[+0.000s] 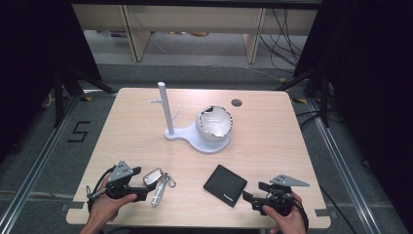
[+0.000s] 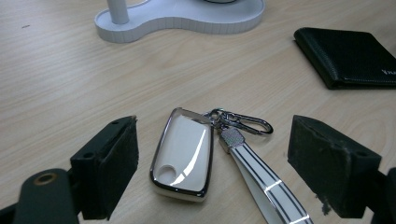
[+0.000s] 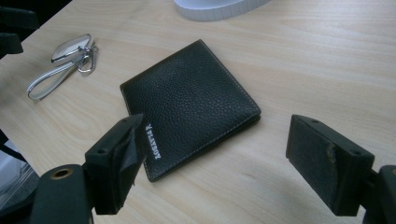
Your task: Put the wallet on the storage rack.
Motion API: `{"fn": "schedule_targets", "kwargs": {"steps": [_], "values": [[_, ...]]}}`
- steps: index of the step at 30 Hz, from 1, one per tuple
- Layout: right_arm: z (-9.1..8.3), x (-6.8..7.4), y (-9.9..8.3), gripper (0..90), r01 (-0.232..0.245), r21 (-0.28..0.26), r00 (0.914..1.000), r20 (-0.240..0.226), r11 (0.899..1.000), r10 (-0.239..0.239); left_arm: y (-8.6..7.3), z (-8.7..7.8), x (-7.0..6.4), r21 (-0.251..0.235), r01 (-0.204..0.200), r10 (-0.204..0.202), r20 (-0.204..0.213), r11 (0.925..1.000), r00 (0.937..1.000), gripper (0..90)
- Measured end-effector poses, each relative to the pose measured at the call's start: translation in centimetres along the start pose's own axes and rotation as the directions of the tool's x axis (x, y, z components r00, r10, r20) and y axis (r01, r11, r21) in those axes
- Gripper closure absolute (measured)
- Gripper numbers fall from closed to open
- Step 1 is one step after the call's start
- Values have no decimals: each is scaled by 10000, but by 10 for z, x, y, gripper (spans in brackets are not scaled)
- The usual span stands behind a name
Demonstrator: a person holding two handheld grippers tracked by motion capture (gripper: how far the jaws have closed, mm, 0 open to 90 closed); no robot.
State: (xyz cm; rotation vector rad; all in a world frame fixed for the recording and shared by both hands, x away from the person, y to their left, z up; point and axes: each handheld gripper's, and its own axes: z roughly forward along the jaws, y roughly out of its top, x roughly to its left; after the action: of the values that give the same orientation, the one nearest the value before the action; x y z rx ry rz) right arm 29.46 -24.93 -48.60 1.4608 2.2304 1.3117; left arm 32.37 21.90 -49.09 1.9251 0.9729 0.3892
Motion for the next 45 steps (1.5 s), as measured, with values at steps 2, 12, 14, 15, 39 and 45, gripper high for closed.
{"fn": "schedule_targets", "kwargs": {"steps": [2,12,14,15,39,45], "values": [[2,1,-1,214,54,-3,9999,-94,10000,-54,2,2,-4,82,-134,133,60,9999,9999,174],[4,5,-1,214,-487,255,9978,-436,9985,498,15,19,-21,627,-1087,1061,436,9921,9934,332],[5,5,-1,213,-474,323,9984,-298,9984,483,17,20,-24,727,-1225,1197,407,9898,9920,365],[5,5,-1,212,-537,291,9981,-281,9981,545,19,23,-26,789,-1361,1325,490,9875,9900,365],[11,10,-4,226,-183,613,9968,-763,9979,230,66,116,-84,1642,-3456,3078,2179,9239,9262,849],[12,9,-4,232,-248,705,9966,-762,9972,301,71,132,-91,1754,-3609,3192,2266,9160,9202,879]]}}
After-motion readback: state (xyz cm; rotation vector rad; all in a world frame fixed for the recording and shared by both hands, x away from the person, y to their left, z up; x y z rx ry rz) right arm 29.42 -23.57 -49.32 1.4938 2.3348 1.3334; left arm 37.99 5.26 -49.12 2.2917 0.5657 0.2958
